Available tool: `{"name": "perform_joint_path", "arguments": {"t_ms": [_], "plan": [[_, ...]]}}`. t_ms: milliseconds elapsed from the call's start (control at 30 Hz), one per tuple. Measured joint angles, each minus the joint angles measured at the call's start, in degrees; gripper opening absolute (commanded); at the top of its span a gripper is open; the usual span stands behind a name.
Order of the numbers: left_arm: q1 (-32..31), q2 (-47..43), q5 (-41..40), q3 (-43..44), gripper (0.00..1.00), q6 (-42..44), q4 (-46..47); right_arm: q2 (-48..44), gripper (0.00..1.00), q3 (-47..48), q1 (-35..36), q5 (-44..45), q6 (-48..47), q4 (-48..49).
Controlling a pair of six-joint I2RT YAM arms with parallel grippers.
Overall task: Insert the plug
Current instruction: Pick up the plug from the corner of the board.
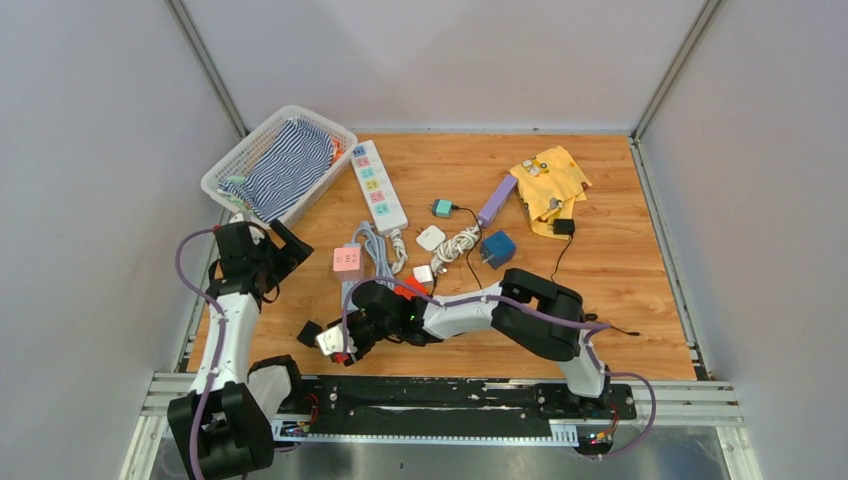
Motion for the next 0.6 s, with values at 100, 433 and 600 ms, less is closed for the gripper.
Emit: {"name": "perform_joint_path", "arguments": {"t_ms": [100, 433, 600], "plan": [[0.0, 0.2, -0.2, -0.5, 0.92, -1.1, 0.2, 1.7, 0.46, 1.7, 1.1, 1.2, -1.1, -1.2], [0.1, 0.9, -0.6, -1.6, 0.9, -4.2, -0.5, 3.4, 0.0, 0.1, 2.3, 7.9, -1.3, 0.5], [0.2, 0.2, 5.9, -2.6, 0.9, -2.6, -0.1, -1.7, 0.0, -7.4, 2.3, 11.3, 3.8, 4.9]]}}
